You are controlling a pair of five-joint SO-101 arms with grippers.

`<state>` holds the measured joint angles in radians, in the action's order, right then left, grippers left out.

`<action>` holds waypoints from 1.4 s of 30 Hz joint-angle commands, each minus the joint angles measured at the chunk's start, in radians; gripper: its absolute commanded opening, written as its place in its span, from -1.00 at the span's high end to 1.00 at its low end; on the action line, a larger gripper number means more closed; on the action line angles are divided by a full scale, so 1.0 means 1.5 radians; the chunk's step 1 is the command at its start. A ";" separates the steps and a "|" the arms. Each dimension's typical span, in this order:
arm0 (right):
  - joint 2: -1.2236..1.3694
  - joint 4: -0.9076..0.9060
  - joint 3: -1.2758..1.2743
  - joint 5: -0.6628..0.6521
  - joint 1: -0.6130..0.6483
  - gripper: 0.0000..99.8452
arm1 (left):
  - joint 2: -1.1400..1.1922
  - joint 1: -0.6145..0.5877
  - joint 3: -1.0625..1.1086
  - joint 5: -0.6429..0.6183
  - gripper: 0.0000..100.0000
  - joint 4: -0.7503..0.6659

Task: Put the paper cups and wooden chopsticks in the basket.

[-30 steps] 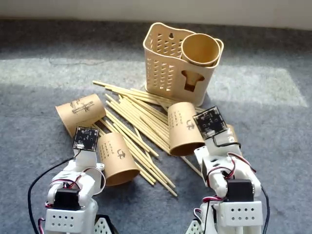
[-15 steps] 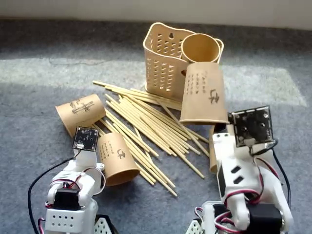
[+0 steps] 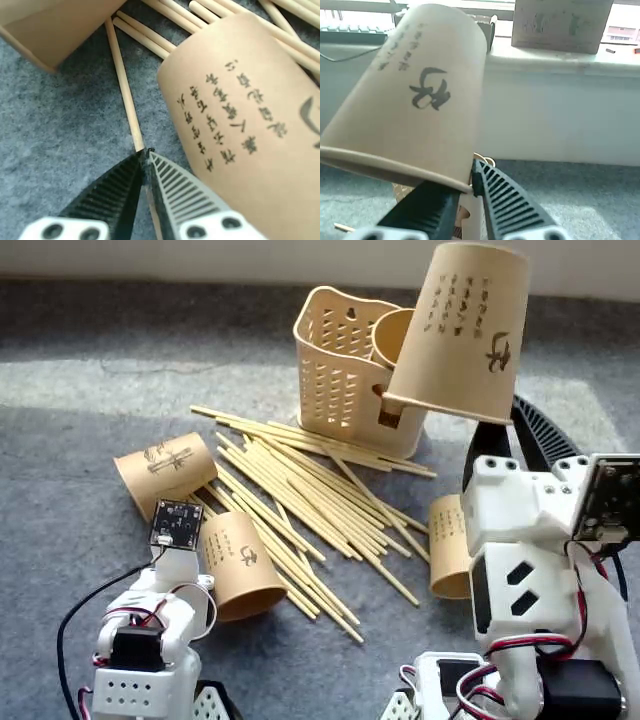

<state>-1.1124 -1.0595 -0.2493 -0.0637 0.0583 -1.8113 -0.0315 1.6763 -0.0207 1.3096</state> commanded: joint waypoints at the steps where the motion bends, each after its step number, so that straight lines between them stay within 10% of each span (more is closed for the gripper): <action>1: 0.033 0.054 0.063 0.029 -0.005 0.99 | -0.007 -0.002 0.013 0.005 0.99 0.003; 10: 0.115 0.121 0.138 0.034 -0.005 0.99 | -0.007 -0.002 0.013 0.005 0.99 0.003; 42: 0.717 -0.444 0.913 -0.041 0.073 0.99 | -0.007 -0.002 0.013 0.005 0.99 0.003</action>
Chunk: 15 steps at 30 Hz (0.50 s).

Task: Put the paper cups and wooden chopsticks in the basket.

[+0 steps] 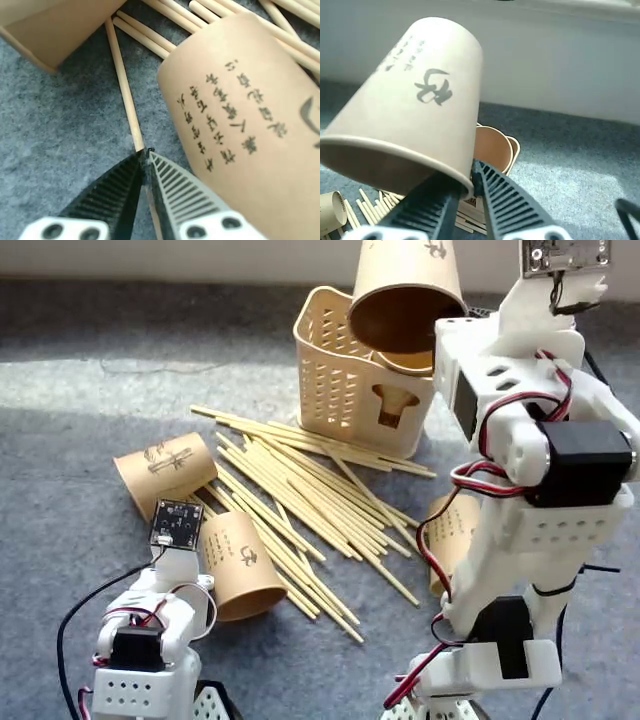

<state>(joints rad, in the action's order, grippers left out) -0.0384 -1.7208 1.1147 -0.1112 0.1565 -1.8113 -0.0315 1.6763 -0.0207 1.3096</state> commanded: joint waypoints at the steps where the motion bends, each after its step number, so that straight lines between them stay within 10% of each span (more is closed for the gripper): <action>1: 0.001 -0.004 -0.007 -0.009 0.008 0.99 | -0.007 -0.002 0.013 0.005 0.99 0.003; 15: 0.002 -0.016 -0.094 -0.006 0.007 0.99 | -0.007 -0.002 0.013 0.005 0.99 0.003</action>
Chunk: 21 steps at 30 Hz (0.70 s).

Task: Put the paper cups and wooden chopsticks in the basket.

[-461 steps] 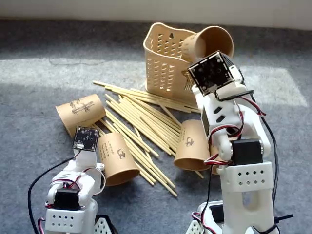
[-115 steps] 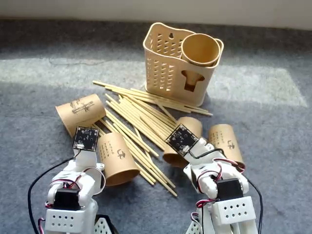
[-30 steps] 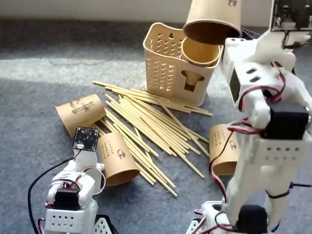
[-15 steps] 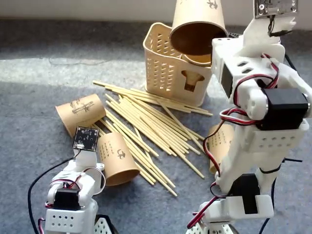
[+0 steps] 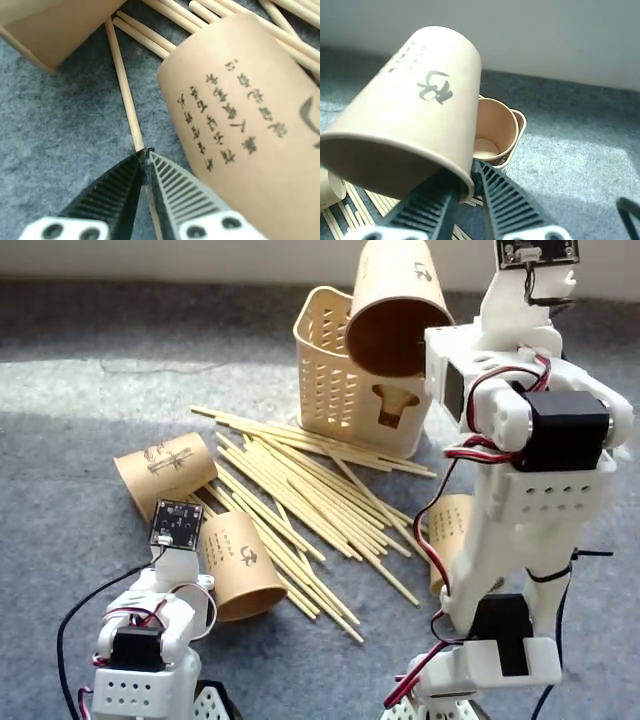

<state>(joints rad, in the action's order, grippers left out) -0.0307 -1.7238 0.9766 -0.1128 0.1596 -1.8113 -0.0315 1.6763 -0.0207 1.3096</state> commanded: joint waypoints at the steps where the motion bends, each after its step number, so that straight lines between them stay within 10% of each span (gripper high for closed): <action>1: -0.002 -0.019 -0.003 -0.005 0.005 0.99 | -0.007 -0.002 0.013 0.005 0.99 0.003; 21: -0.002 -0.019 -0.143 0.038 -0.054 0.99 | -0.007 -0.002 0.013 0.005 0.99 0.003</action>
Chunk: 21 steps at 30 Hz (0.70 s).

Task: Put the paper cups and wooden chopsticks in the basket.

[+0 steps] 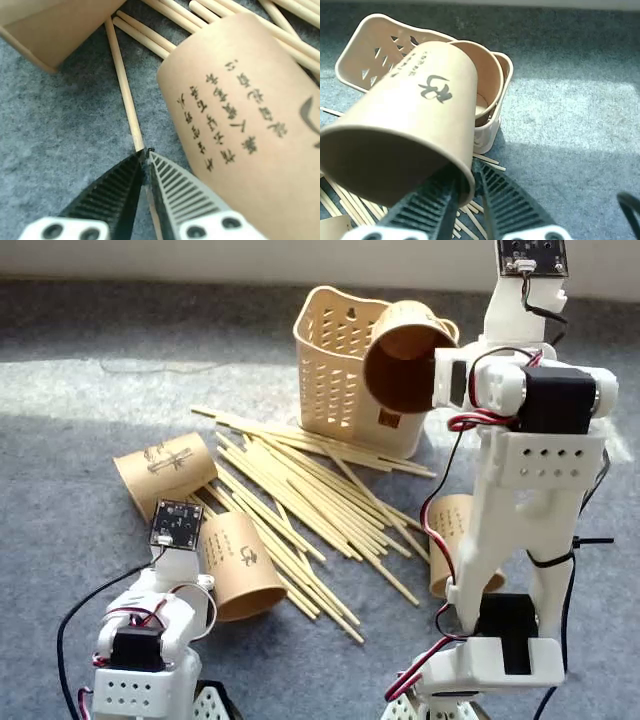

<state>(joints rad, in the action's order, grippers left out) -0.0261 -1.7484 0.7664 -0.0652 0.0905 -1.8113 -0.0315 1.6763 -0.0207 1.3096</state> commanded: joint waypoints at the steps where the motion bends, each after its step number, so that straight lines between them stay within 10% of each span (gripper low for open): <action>1: -0.004 0.004 -0.005 0.006 -0.008 0.99 | -0.007 -0.002 0.013 0.005 0.99 0.003; 21: 0.022 0.143 -0.031 0.007 0.003 0.66 | -0.007 -0.002 0.013 0.005 0.99 0.003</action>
<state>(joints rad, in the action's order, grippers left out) 0.0015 -1.5888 0.7204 -0.0637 0.0890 -1.8113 -0.0315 1.6763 -0.0207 1.3096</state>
